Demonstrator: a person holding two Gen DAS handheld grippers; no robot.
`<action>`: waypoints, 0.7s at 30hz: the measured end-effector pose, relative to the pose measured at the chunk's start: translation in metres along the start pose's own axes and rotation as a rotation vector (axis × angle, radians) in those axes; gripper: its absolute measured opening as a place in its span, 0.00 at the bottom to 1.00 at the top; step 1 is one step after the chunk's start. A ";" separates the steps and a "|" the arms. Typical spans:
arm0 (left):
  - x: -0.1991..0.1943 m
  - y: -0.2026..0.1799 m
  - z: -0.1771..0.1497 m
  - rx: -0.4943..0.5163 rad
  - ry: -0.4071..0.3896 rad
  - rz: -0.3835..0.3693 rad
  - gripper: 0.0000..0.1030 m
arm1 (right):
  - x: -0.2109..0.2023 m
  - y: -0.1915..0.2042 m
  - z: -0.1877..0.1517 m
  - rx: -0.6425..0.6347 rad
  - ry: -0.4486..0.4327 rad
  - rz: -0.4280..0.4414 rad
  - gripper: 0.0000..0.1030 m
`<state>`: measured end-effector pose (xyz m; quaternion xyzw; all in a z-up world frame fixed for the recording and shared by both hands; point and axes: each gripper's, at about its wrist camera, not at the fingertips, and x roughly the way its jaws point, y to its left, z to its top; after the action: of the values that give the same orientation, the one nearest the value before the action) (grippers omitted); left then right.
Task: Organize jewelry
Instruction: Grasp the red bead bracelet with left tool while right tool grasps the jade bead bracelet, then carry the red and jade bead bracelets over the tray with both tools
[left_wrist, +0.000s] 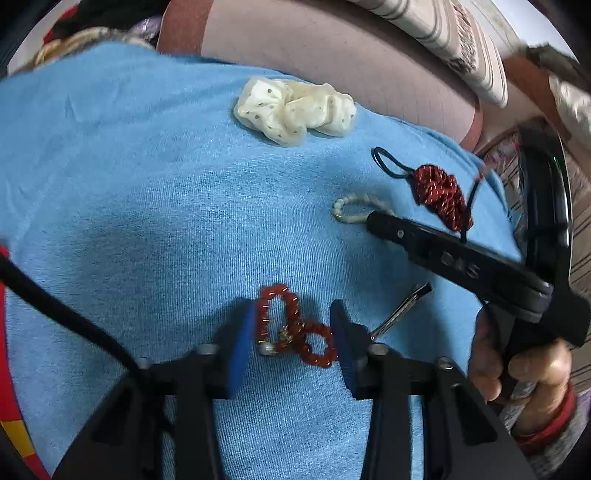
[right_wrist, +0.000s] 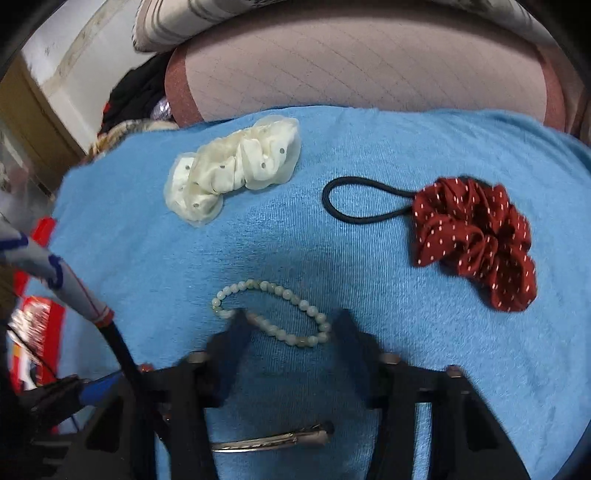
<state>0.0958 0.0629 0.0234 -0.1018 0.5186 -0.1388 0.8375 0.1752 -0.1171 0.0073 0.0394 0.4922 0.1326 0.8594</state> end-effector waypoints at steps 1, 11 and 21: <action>0.000 -0.002 -0.003 0.001 0.021 -0.025 0.13 | -0.002 0.002 0.000 -0.006 0.002 0.001 0.11; -0.096 0.019 -0.019 -0.047 -0.071 -0.068 0.07 | -0.081 0.029 -0.008 -0.027 -0.100 0.037 0.06; -0.214 0.124 -0.044 -0.179 -0.217 0.061 0.07 | -0.145 0.114 -0.049 -0.167 -0.133 0.178 0.06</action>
<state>-0.0187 0.2505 0.1446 -0.1748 0.4380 -0.0546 0.8801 0.0423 -0.0495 0.1260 0.0198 0.4159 0.2459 0.8753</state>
